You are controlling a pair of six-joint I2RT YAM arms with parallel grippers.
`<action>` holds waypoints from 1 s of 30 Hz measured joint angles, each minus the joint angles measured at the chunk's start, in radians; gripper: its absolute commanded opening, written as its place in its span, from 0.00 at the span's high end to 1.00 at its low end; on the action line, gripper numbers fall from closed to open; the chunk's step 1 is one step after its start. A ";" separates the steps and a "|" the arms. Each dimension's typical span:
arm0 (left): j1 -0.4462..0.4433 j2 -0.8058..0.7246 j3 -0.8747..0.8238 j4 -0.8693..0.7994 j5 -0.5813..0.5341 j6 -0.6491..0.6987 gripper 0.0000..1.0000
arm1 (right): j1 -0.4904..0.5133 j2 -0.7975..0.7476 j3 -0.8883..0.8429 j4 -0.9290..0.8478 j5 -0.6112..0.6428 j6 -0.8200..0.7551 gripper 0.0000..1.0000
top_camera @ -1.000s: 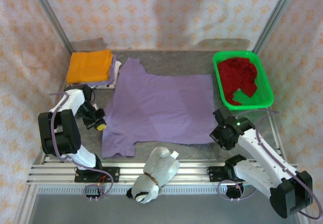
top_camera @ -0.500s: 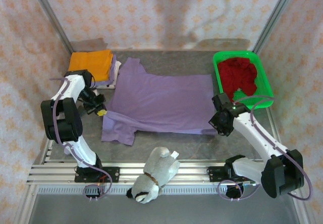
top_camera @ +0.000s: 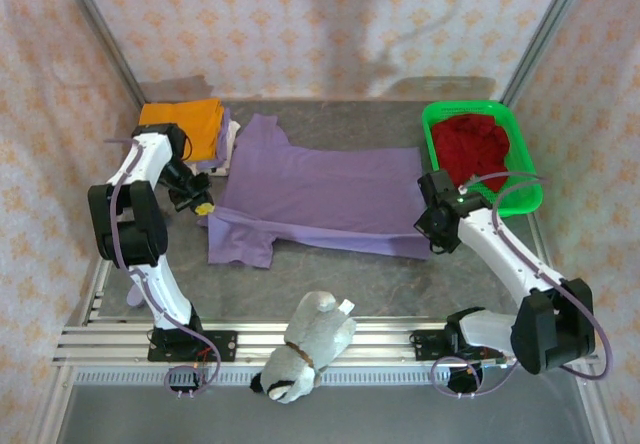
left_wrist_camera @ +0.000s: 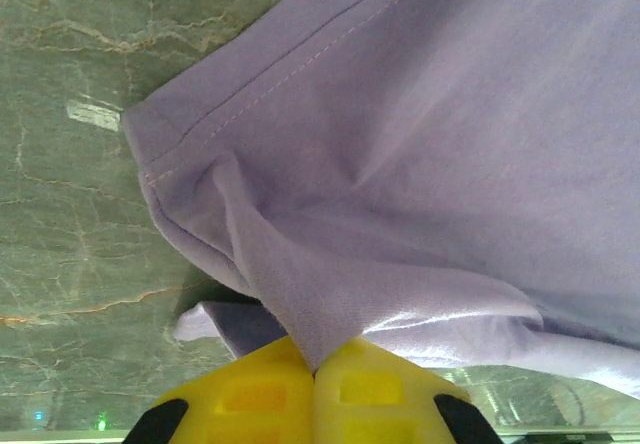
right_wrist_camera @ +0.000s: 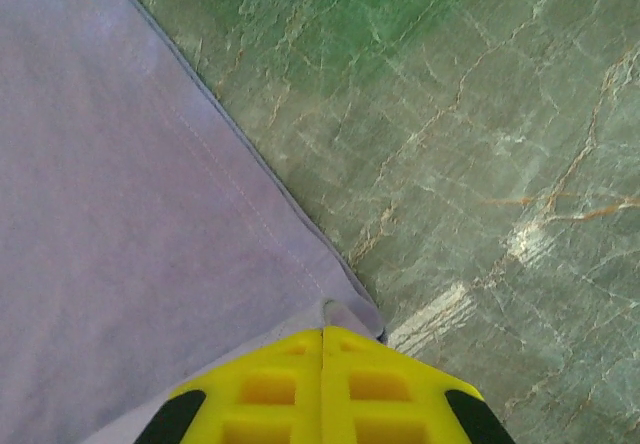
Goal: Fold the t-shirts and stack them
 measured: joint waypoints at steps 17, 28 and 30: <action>-0.003 0.079 0.092 -0.030 0.022 0.000 1.00 | -0.005 0.095 0.051 0.057 0.069 -0.005 1.00; -0.003 0.111 0.117 -0.018 0.045 -0.001 1.00 | -0.005 0.172 0.073 0.102 0.101 -0.021 1.00; -0.003 0.111 0.117 -0.017 0.045 -0.001 1.00 | -0.005 0.180 0.081 0.109 0.101 -0.026 1.00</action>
